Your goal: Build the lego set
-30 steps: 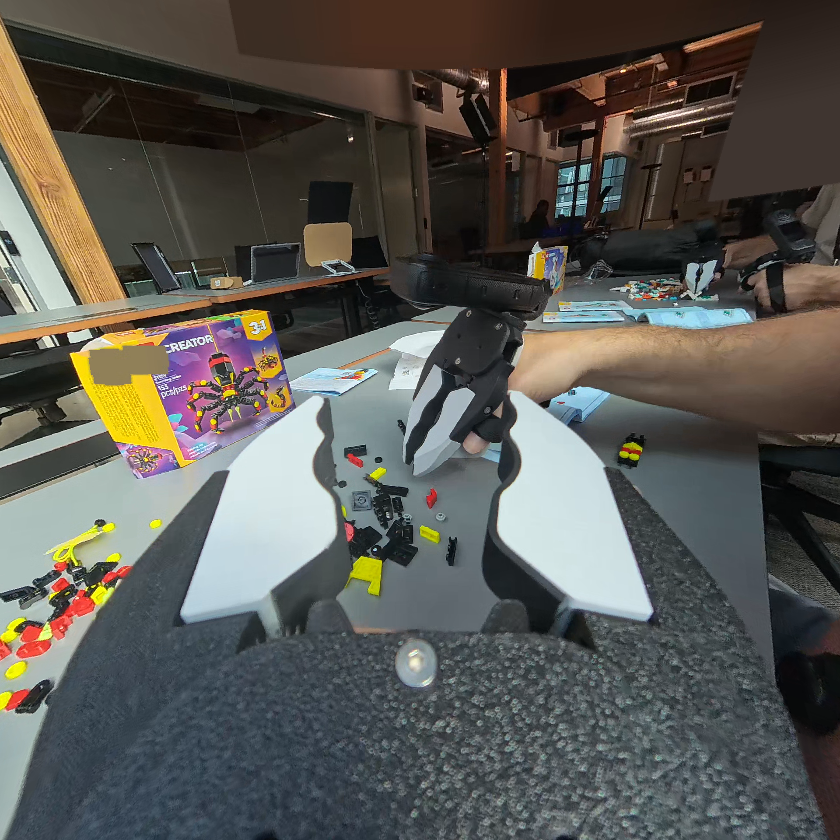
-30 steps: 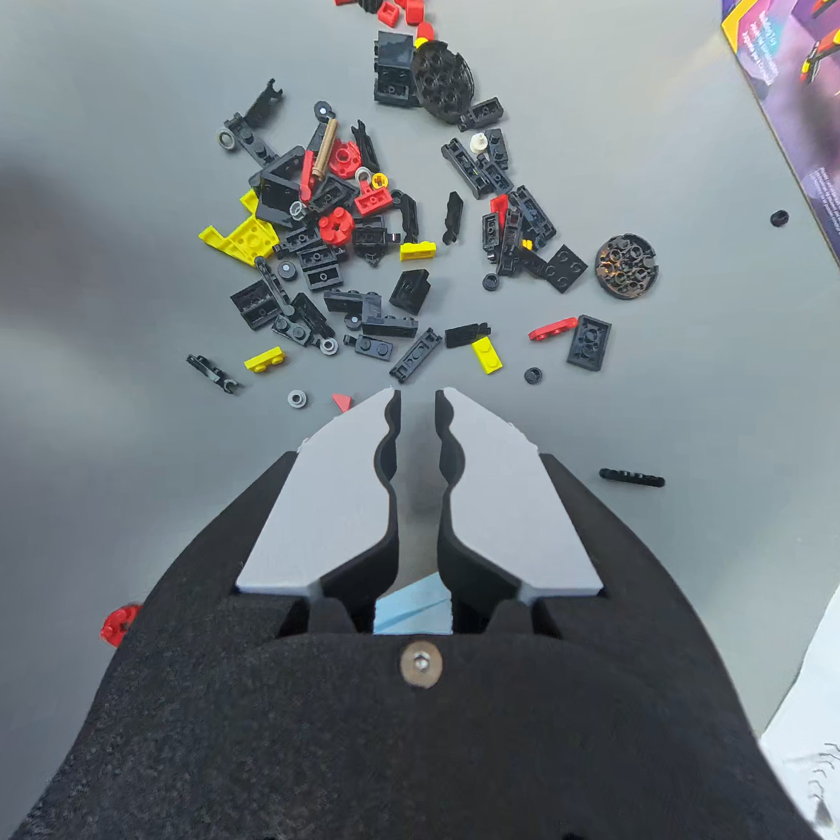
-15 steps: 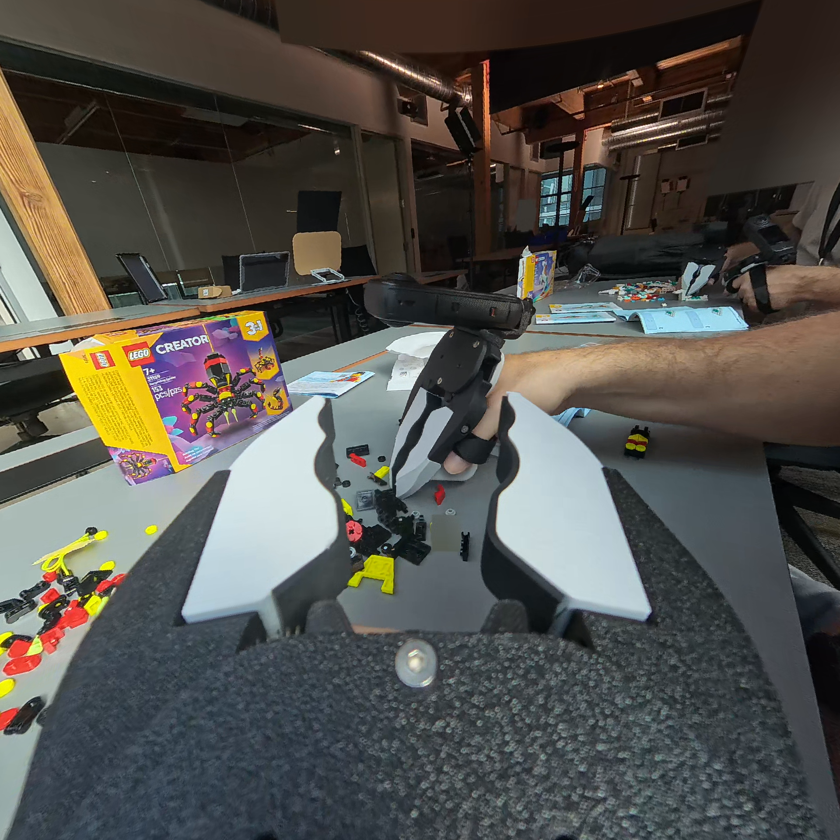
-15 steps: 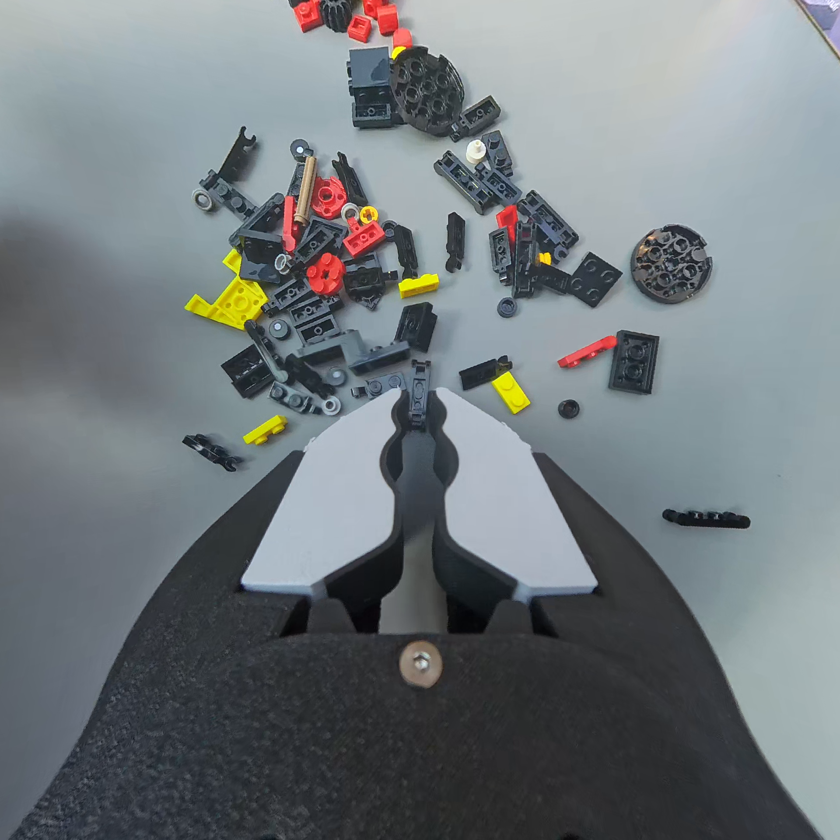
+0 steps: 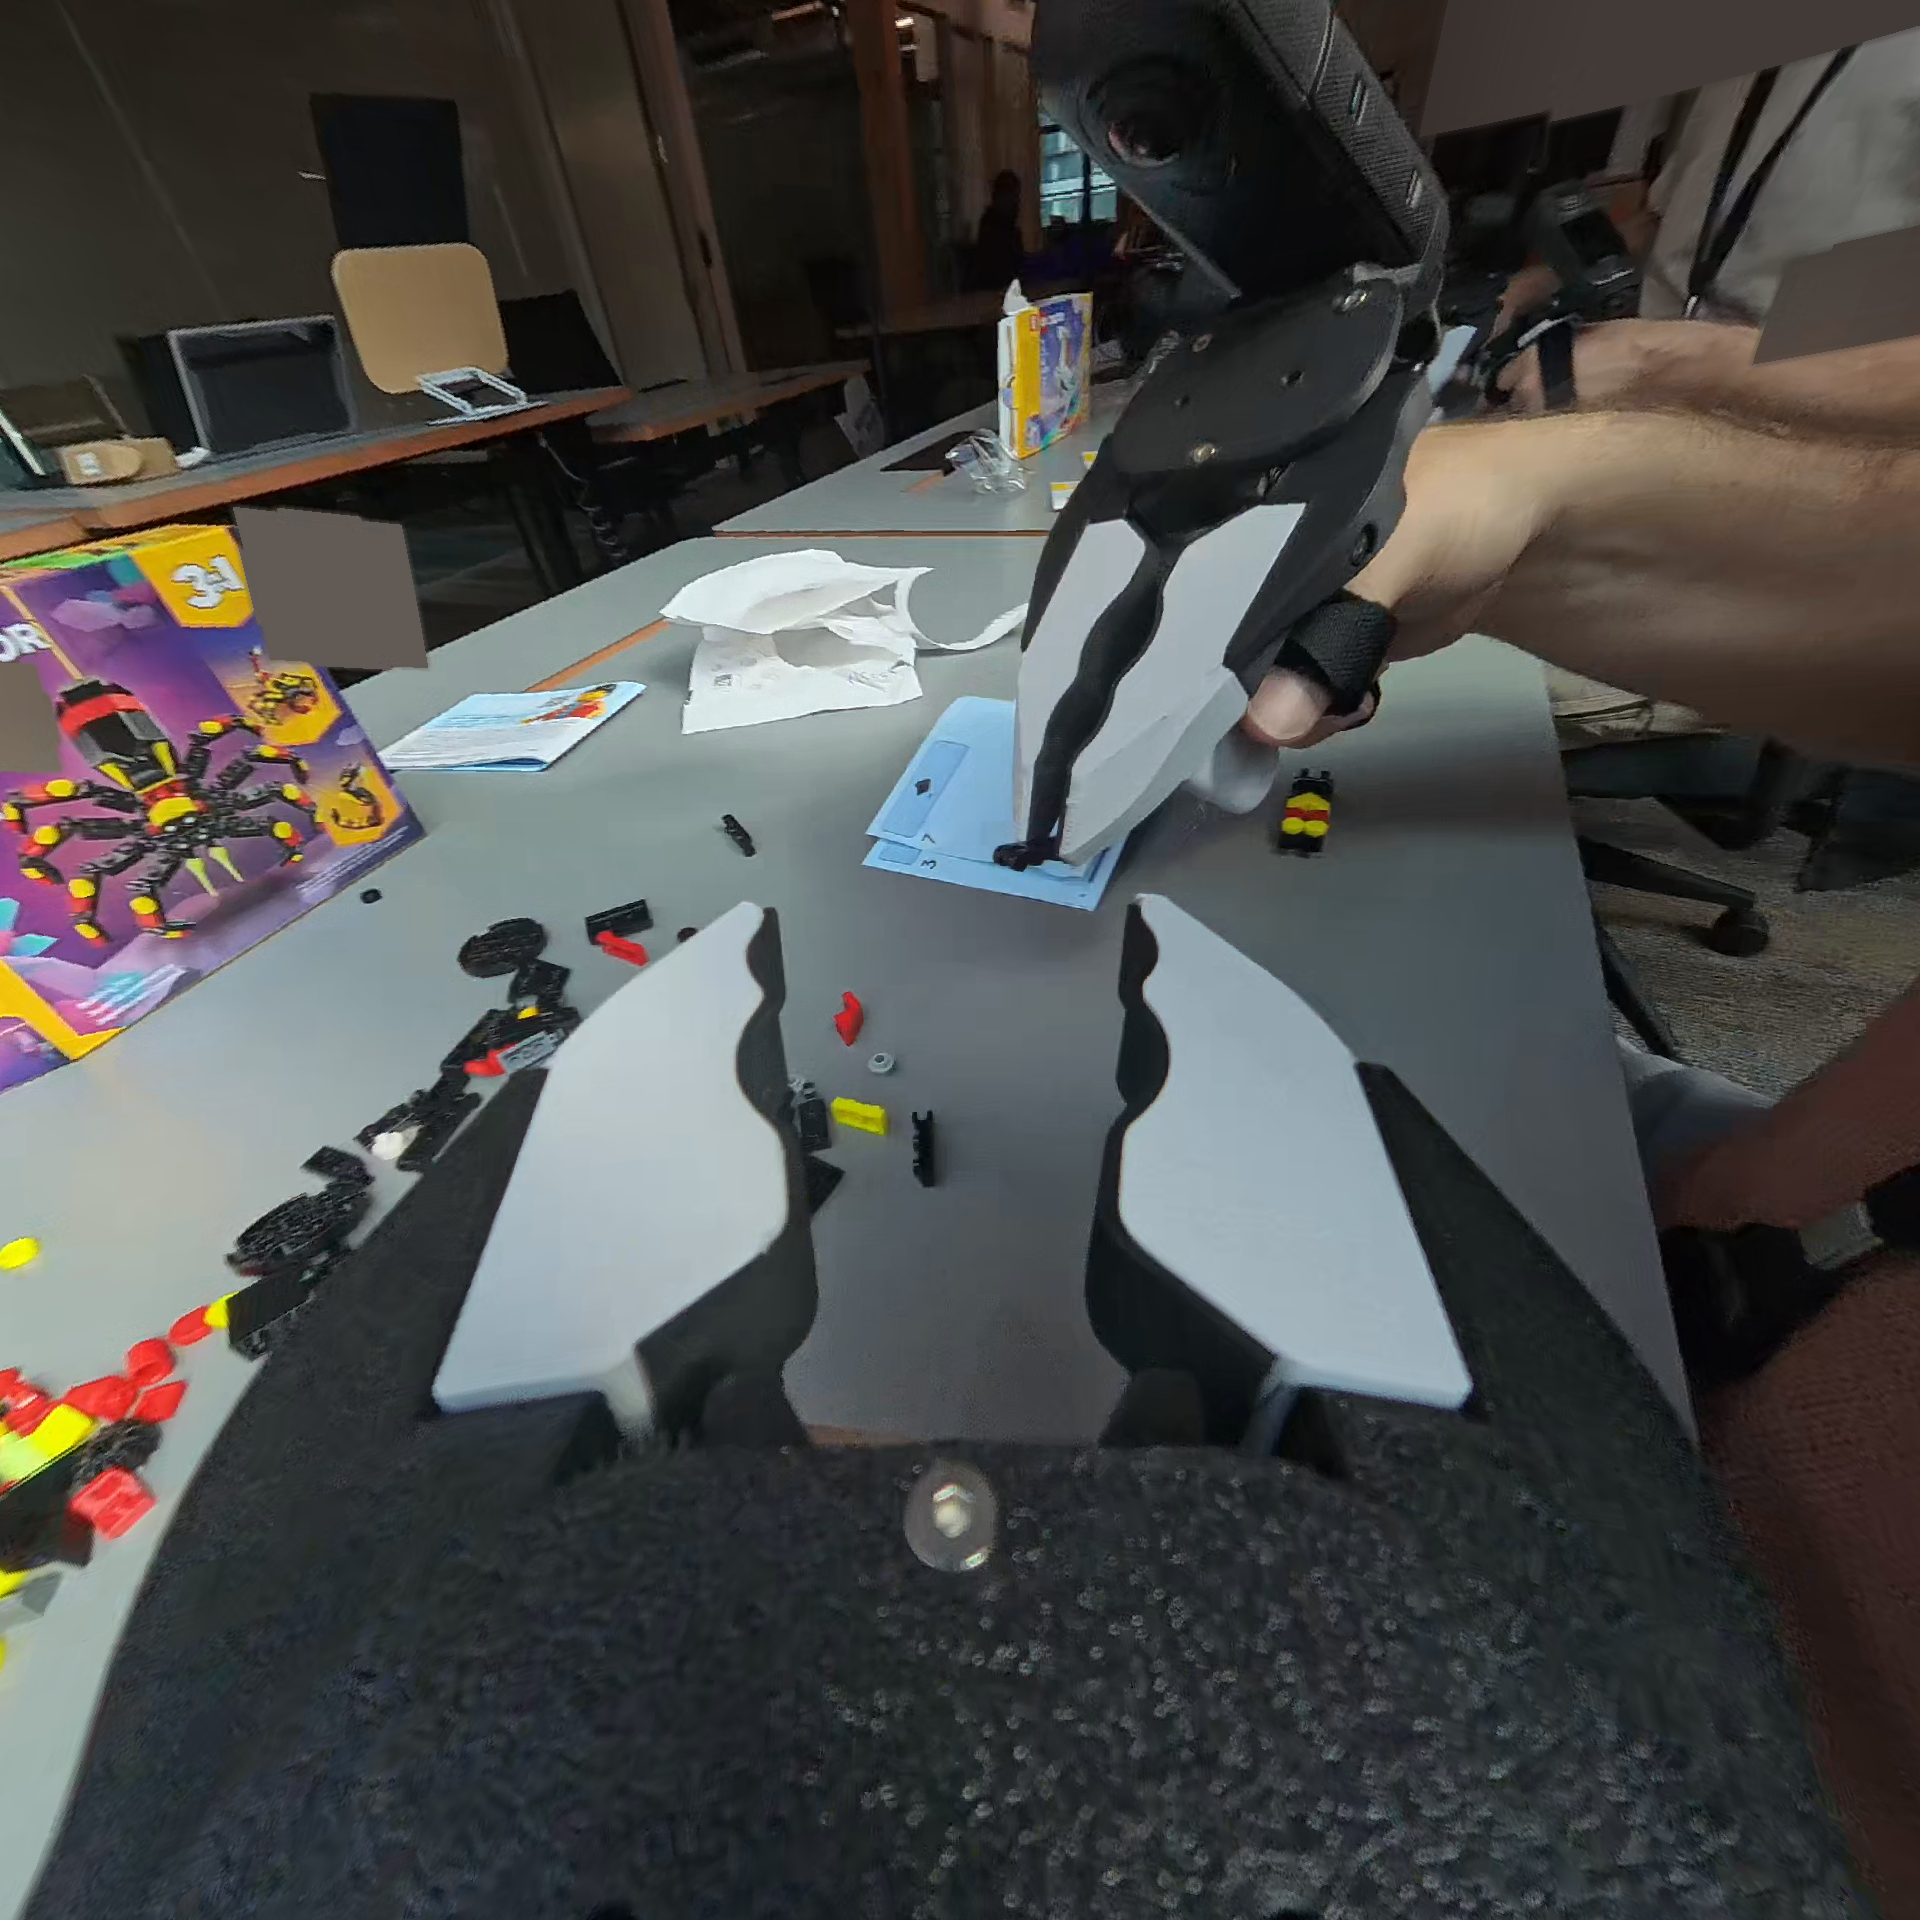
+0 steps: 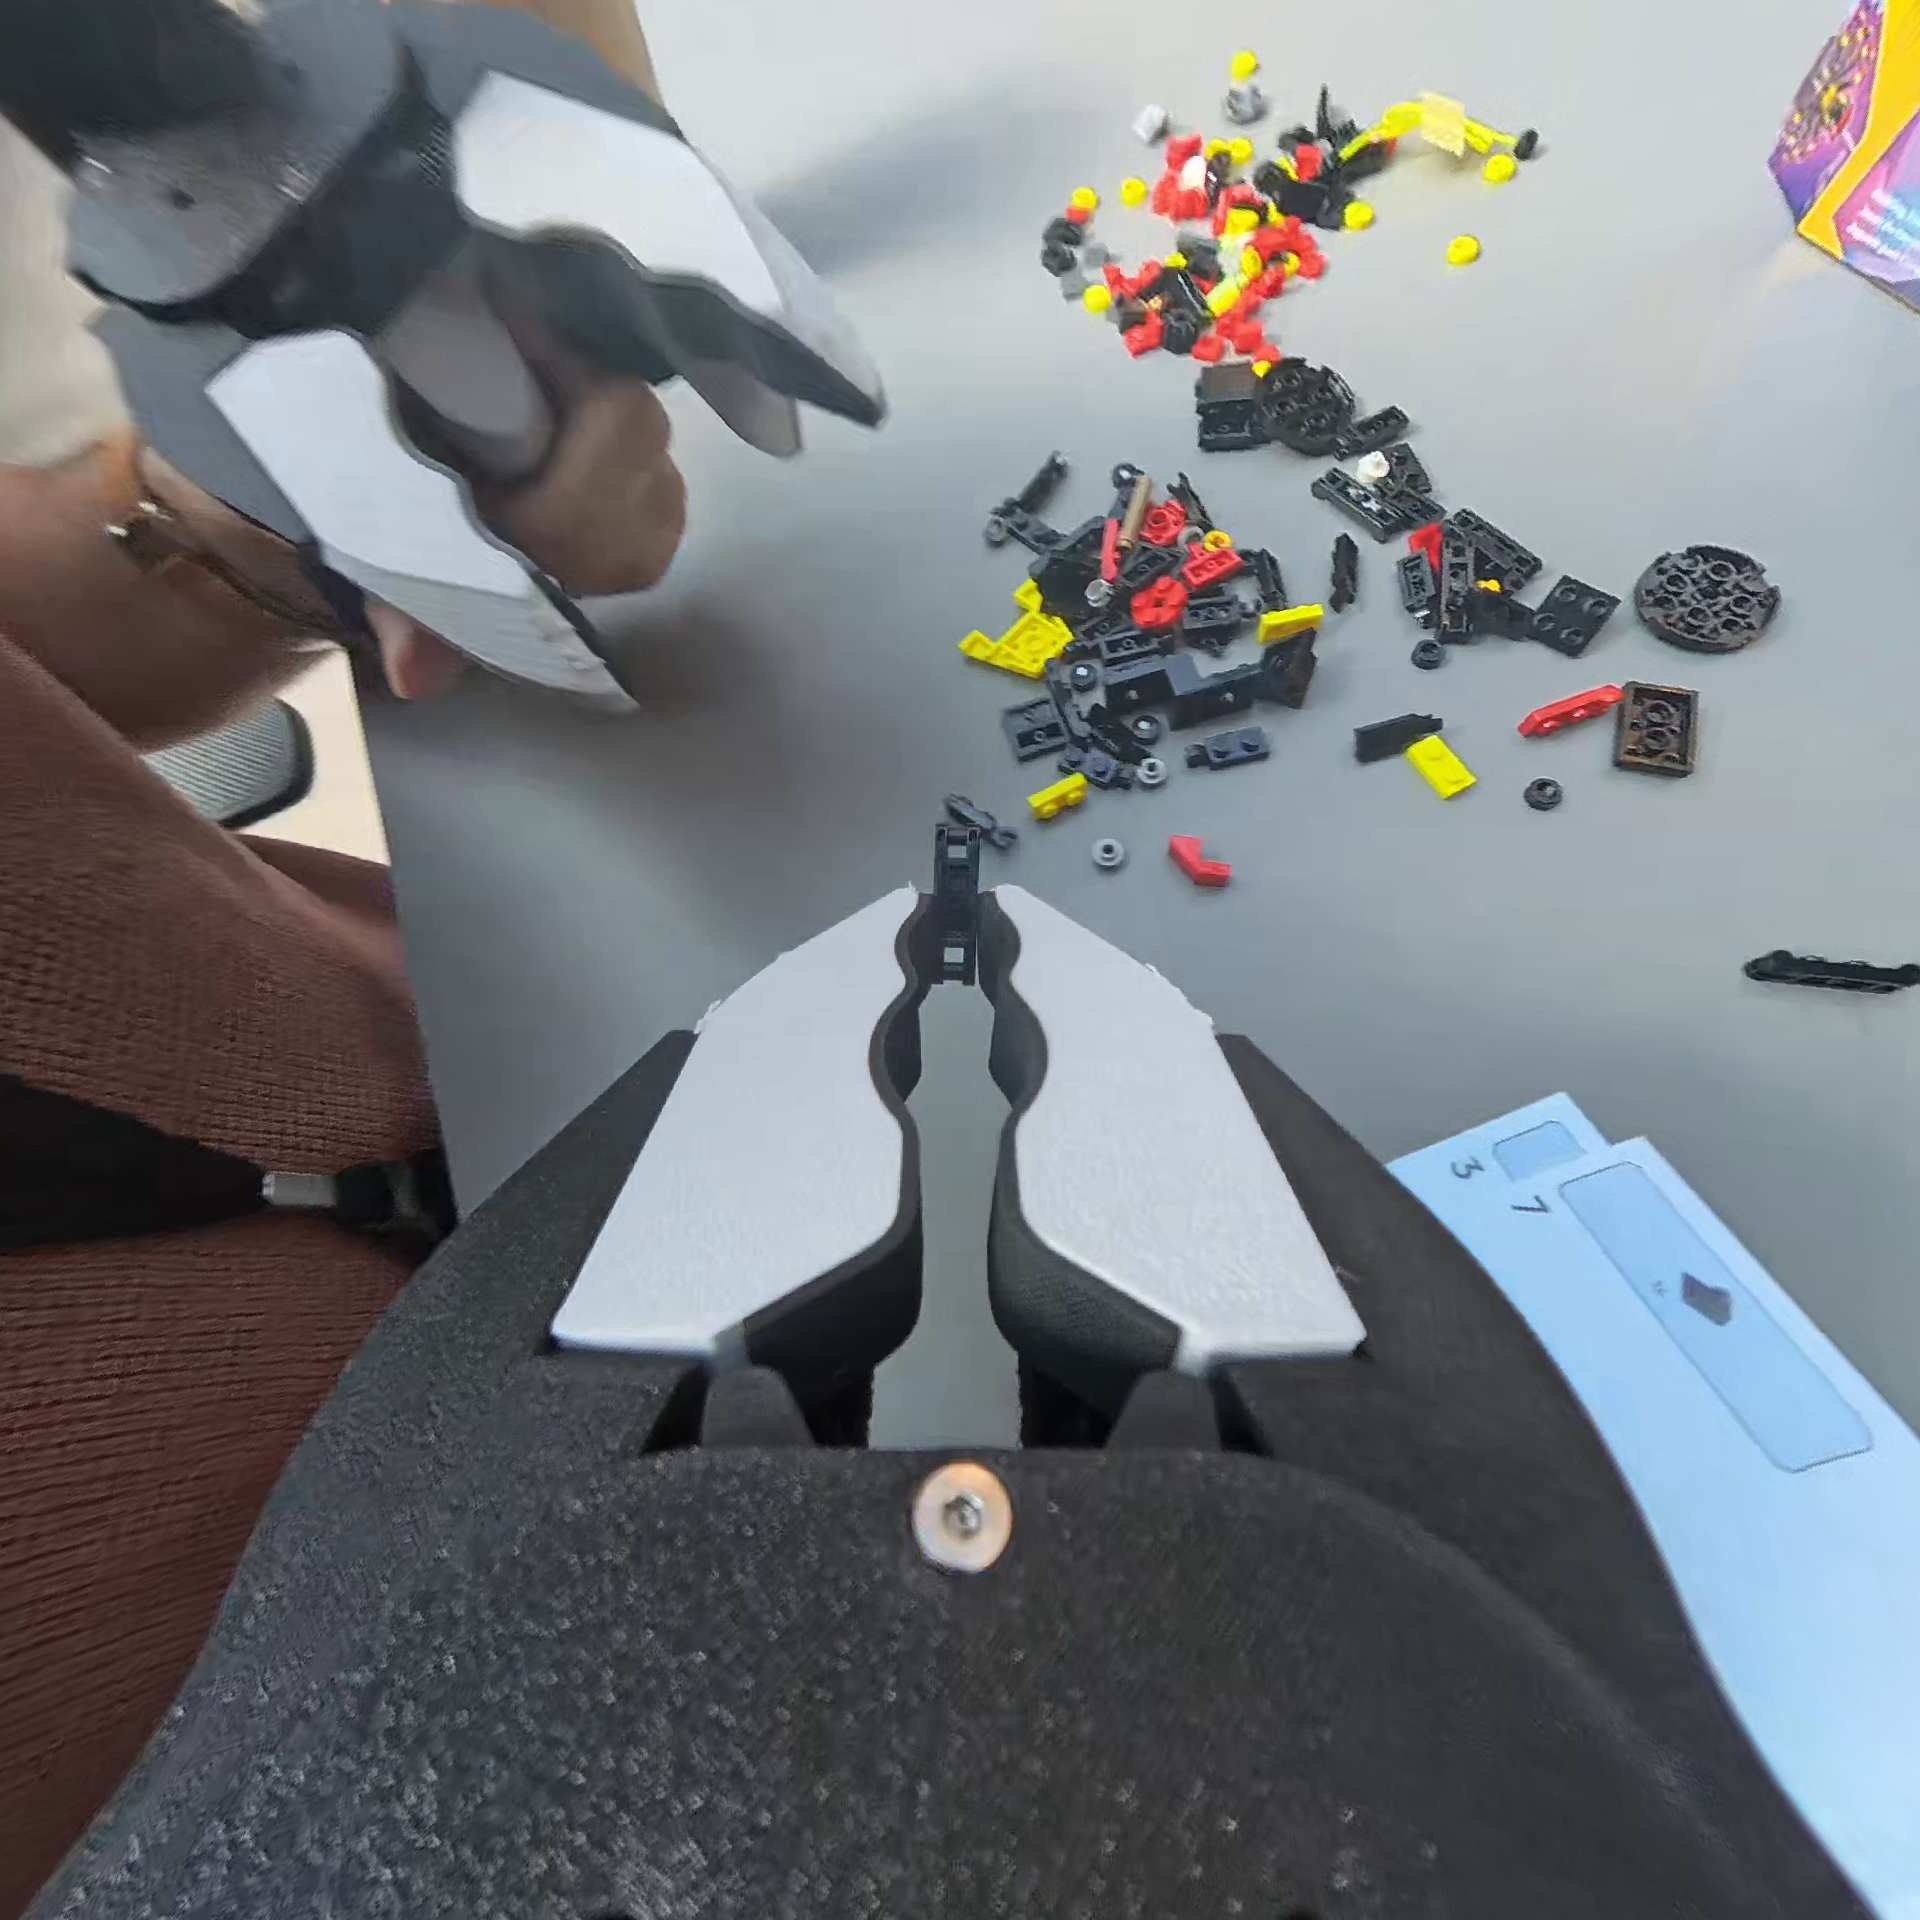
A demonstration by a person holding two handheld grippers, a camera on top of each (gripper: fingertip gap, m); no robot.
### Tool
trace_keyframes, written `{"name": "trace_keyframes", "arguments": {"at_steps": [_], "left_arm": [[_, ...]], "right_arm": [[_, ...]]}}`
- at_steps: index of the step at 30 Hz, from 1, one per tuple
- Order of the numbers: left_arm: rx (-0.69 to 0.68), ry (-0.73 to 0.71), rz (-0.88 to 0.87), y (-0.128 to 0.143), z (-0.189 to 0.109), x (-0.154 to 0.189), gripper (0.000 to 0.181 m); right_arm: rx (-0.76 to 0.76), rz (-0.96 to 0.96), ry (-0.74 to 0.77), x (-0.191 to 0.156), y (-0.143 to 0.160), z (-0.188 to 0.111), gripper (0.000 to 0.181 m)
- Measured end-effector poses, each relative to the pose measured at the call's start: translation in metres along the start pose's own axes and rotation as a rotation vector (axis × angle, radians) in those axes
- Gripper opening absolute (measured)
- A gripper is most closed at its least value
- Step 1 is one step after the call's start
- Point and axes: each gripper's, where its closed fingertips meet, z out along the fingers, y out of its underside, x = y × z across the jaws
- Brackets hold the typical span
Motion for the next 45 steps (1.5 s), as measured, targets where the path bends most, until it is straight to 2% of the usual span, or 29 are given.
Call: {"name": "trace_keyframes", "arguments": {"at_steps": [1, 4, 7, 9, 11, 15, 19, 21, 23, 25, 27, 28, 30, 32, 35, 39, 45], "left_arm": [[-0.003, 0.065, -0.016, -0.001, 0.005, 0.009, 0.058], [0.036, 0.128, 0.063, -0.016, 0.015, 0.018, 0.052], [0.095, 0.208, 0.314, -0.032, 0.019, 0.033, 0.038], [0.138, 0.334, 0.419, -0.037, 0.016, 0.053, 0.030], [0.133, 0.403, 0.450, -0.036, 0.017, 0.061, 0.028], [0.072, 0.433, 0.548, -0.027, 0.024, 0.064, 0.026], [0.035, 0.468, 0.586, -0.022, 0.031, 0.071, 0.008], [0.018, 0.497, 0.565, -0.020, 0.032, 0.074, 0.006], [-0.003, 0.484, 0.486, -0.021, 0.035, 0.070, 0.005], [-0.026, 0.482, 0.297, -0.022, 0.038, 0.064, 0.005], [-0.043, 0.527, -0.008, -0.028, 0.038, 0.063, 0.005], [-0.052, 0.563, -0.214, -0.033, 0.038, 0.063, 0.005], [-0.038, 0.646, -0.597, -0.044, 0.038, 0.058, 0.004], [-0.050, 0.652, -0.798, -0.041, 0.042, 0.050, 0.004], [-0.158, 0.647, -0.866, -0.021, 0.049, 0.052, 0.005], [-0.193, 0.684, -0.922, -0.018, 0.053, 0.059, 0.004], [-0.229, 0.723, -0.934, -0.015, 0.054, 0.069, 0.005]], "right_arm": [[0.069, 0.024, -0.051, -0.013, -0.007, -0.007, 0.007], [0.212, 0.099, -0.181, -0.036, -0.022, -0.025, 0.007], [0.251, 0.176, -0.341, -0.047, -0.028, -0.034, 0.007], [0.230, 0.221, -0.429, -0.050, -0.028, -0.036, 0.007], [0.183, 0.236, -0.480, -0.051, -0.025, -0.037, 0.007], [0.083, 0.211, -0.542, -0.057, -0.015, -0.036, 0.007], [0.055, 0.195, -0.591, -0.063, -0.013, -0.040, 0.007], [0.039, 0.194, -0.599, -0.065, -0.010, -0.042, 0.008], [0.045, 0.197, -0.574, -0.060, -0.008, -0.044, 0.022], [0.107, 0.144, -0.422, -0.042, -0.007, -0.046, 0.028], [0.230, 0.030, -0.220, -0.024, -0.010, -0.053, 0.022], [0.291, -0.008, -0.158, -0.022, -0.012, -0.057, 0.016], [0.304, -0.018, -0.118, -0.026, -0.007, -0.057, 0.013], [0.337, -0.077, -0.035, -0.025, -0.006, -0.058, 0.013], [0.411, -0.275, 0.143, -0.026, -0.012, -0.064, 0.012], [0.329, -0.561, 0.308, -0.031, -0.004, -0.052, 0.016], [0.312, -0.648, 0.397, -0.023, -0.004, -0.055, 0.021]]}}
